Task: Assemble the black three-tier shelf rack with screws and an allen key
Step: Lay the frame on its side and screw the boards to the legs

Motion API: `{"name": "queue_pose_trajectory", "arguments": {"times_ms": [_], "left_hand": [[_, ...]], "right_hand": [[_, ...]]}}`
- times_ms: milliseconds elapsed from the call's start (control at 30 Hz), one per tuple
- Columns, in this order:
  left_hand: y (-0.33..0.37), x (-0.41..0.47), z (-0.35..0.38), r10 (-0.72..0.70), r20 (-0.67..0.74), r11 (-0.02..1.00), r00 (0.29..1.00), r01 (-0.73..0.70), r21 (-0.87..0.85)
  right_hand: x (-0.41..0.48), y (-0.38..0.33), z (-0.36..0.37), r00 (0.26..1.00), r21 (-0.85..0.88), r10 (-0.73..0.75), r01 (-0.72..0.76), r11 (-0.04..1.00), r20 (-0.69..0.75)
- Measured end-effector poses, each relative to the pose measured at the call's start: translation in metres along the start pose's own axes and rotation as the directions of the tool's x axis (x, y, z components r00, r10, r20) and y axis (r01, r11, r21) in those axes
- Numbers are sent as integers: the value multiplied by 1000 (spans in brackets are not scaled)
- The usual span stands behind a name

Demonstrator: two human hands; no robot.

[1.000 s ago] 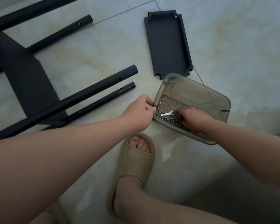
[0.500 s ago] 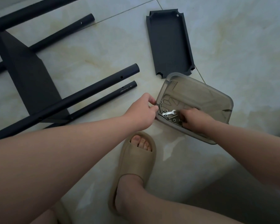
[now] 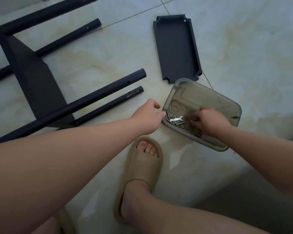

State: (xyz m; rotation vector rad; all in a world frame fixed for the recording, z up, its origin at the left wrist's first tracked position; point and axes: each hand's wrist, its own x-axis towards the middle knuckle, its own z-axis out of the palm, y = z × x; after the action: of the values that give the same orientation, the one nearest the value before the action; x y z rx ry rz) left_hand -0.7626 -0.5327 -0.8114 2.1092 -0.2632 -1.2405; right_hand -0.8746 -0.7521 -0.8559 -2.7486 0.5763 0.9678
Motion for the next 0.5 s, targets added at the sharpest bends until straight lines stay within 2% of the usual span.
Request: {"name": "queue_pose_trajectory", "arguments": {"times_ms": [100,333,500], "left_hand": [[-2,-14,-16,-15,34,985,999,9,172],[9,-77,-87,-45,45,856,998,15,516],[11,-142,-144,23,-75,808,997,26,588]], "right_hand": [[-12,-12,-20,995,170,40,-25,985,-87],[-62,-65,-90,954,296,-100,187,937,-284],[-107,-128,-147,922,361,-153,287,888,-357]]}}
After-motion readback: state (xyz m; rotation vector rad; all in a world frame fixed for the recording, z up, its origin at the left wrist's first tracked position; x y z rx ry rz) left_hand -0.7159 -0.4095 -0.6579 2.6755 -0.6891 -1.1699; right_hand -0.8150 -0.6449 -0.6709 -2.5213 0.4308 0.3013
